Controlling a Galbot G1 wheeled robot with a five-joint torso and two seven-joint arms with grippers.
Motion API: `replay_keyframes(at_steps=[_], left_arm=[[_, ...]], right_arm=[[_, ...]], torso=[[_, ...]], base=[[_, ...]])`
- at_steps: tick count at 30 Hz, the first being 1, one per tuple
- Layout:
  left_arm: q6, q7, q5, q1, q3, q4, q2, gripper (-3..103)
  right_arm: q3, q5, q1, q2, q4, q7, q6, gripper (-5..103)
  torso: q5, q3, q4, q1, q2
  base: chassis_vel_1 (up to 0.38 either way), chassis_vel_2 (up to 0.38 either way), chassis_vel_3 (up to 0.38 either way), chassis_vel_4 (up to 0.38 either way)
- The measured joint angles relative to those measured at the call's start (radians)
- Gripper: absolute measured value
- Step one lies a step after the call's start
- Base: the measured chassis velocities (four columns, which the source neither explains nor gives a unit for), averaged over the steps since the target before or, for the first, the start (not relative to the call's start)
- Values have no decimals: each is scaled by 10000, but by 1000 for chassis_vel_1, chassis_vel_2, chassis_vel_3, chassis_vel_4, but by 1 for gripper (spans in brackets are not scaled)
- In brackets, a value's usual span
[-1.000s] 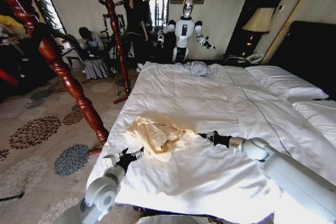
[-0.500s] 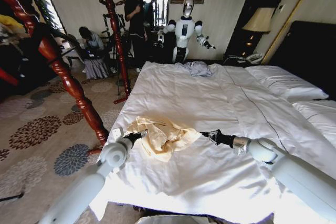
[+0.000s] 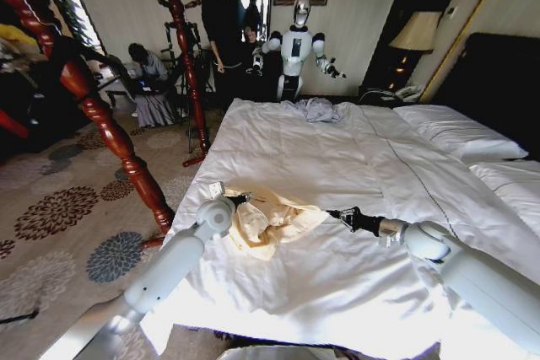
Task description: Pick up the clothes from the bed and hang them on the clothes hanger.
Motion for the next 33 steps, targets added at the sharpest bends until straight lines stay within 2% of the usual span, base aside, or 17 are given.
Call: replay_keyframes(at_steps=[1, 2, 4, 6, 7, 11, 15, 18, 21, 24, 25, 29, 31, 33], left_arm=[[0, 0, 0, 0, 0, 0, 0, 66], [3, 10, 75, 12, 97, 117, -28, 61], [-9, 60, 131, 14, 138, 290, -93, 57], [-61, 109, 134, 6, 161, 365, -134, 57], [-181, 196, 135, -28, 226, 428, -179, 68], [-324, 323, 162, -105, 368, 543, -308, 74], [-368, 320, 185, -95, 368, 572, -365, 71], [-503, 394, 246, 27, 368, 378, -233, 55], [-550, 473, 271, 98, 368, 251, -149, 49], [-585, 531, 276, 228, 368, 155, -61, 34], [-585, 531, 276, 228, 368, 155, -61, 34], [-643, 661, 290, 302, 337, 255, -70, 12], [-655, 677, 293, 306, 336, 278, -73, 12], [-743, 741, 328, 333, 321, 329, -85, 3]], right_arm=[[0, 0, 0, 0, 0, 0, 0, 0], [-31, -45, 26, -2, -56, -3, 33, 0], [-50, -68, 60, -24, -98, -13, 58, 0], [-52, -66, 77, -30, -98, -24, 59, 0], [-53, -57, 102, -32, -80, -58, 58, 0], [-57, 39, 183, -52, 87, -120, -20, 0], [-77, 100, 184, -73, 181, -124, -84, 0], [-105, 77, 127, -110, 146, -84, -93, 0], [-117, -1, 126, -109, 83, -34, -67, 0], [-163, -21, 134, -78, -16, 58, -49, 0], [-163, -21, 134, -78, -16, 58, -49, 0], [-180, 29, 127, -82, -43, 110, -46, 0], [-179, 32, 122, -83, -48, 116, -46, 0], [-177, 49, 91, -101, -56, 154, -46, 0]], torso=[[0, 0, 0, 0, 0], [0, 0, 0, -1, 0], [-1, 0, 1, 0, 0], [-1, 0, 0, 0, 0], [0, 0, 0, 0, 0], [-2, -1, -1, -1, 0], [-1, -1, -1, -1, 0], [-1, -1, -2, -1, 0], [-2, -1, 0, -1, 0], [-1, -1, -1, -2, 0], [-1, -1, -1, -2, 0], [-1, -1, -1, -1, 0], [-2, -1, -1, -2, 0], [-2, -1, -2, -1, 0]], base=[[0, 0, 0, 0], [0, 0, 0, 0], [0, 0, 0, 0], [0, 0, 0, 0], [0, 0, 0, 0], [0, 0, 0, 0], [0, 0, 0, 0], [0, 0, 0, 0], [0, 0, 0, 0], [0, 0, 0, 0], [0, 0, 0, 0], [0, 0, 0, 0], [0, 0, 0, 0], [0, 0, 0, 0]])
